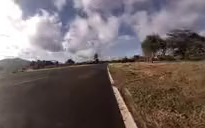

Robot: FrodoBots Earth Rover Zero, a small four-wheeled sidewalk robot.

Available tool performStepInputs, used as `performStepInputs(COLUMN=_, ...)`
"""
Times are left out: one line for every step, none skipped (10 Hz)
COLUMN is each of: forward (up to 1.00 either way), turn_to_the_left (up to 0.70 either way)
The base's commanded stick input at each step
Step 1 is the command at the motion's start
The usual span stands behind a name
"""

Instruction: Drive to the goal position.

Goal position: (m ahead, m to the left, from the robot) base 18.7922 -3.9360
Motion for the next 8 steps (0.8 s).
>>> performStepInputs(forward=0.5, turn_to_the_left=0.0)
performStepInputs(forward=0.5, turn_to_the_left=0.0)
performStepInputs(forward=0.5, turn_to_the_left=0.0)
performStepInputs(forward=0.5, turn_to_the_left=0.0)
performStepInputs(forward=0.5, turn_to_the_left=0.0)
performStepInputs(forward=0.5, turn_to_the_left=0.0)
performStepInputs(forward=0.5, turn_to_the_left=0.0)
performStepInputs(forward=0.5, turn_to_the_left=0.0)
